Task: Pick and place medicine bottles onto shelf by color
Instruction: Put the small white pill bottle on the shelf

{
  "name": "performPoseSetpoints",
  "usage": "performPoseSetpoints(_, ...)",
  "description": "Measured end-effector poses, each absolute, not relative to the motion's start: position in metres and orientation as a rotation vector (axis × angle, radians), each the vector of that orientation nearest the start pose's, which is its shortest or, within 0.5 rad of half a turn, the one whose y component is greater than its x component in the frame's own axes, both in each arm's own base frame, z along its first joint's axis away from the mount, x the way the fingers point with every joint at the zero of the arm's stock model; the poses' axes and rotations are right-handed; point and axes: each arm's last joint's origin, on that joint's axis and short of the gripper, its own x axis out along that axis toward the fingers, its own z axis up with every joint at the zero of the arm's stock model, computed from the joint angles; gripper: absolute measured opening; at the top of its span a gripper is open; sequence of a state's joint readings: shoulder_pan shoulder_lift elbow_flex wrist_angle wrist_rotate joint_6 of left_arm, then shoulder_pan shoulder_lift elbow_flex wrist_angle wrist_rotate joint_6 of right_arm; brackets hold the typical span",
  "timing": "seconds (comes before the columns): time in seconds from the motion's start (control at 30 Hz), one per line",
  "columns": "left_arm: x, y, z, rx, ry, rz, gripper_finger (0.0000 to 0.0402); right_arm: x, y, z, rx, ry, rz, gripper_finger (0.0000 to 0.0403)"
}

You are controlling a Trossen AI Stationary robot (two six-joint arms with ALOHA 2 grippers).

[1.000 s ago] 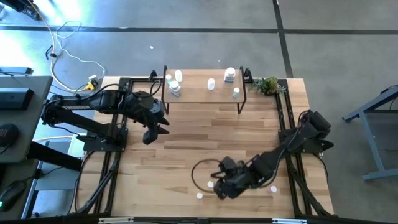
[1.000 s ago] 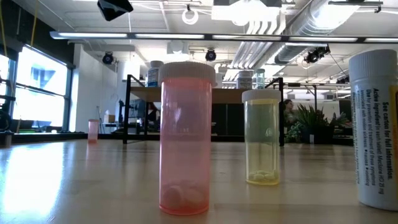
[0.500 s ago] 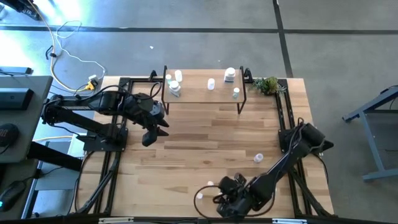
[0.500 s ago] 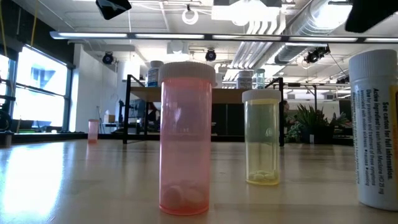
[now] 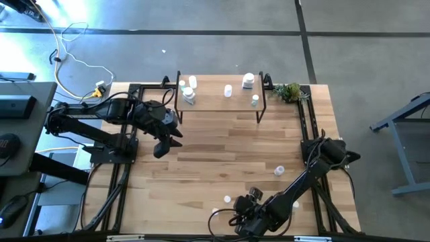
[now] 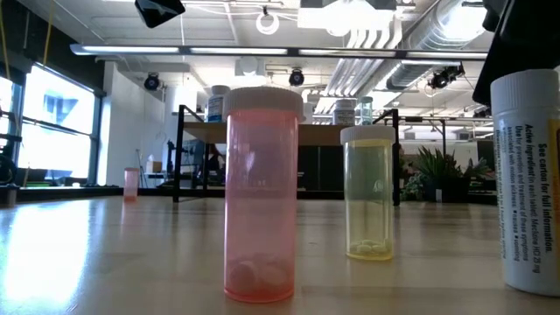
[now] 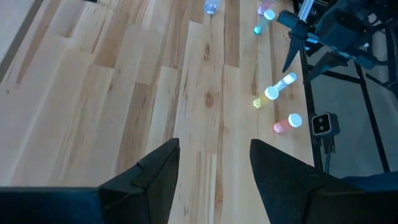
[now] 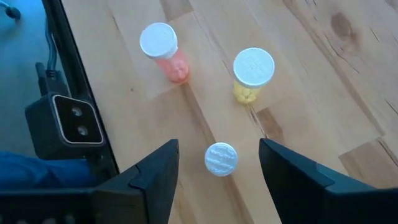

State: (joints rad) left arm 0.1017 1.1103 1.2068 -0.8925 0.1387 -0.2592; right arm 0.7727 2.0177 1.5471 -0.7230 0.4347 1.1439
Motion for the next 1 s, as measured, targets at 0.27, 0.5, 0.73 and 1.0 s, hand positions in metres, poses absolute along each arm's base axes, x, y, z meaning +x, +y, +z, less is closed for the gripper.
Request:
performPoseSetpoints(0.27,0.208,0.017,0.354,-0.338,0.791,0.075,0.0188,0.302,0.276,0.195,0.311,0.996,-0.322,0.0213)
performPoseSetpoints(0.5,0.208,0.018,0.354,-0.333,0.790,0.087,0.0188,0.304,0.279,0.190,0.322,0.994,-0.311,0.0213)
performPoseSetpoints(0.73,0.208,0.018,0.354,-0.325,0.790,0.087,0.0188,0.309,0.284,0.176,0.375,1.015,-0.309,0.0212)
performPoseSetpoints(1.0,0.208,0.019,0.354,-0.311,0.787,0.120,0.0188,0.309,0.284,0.176,0.393,1.012,-0.319,0.0152)
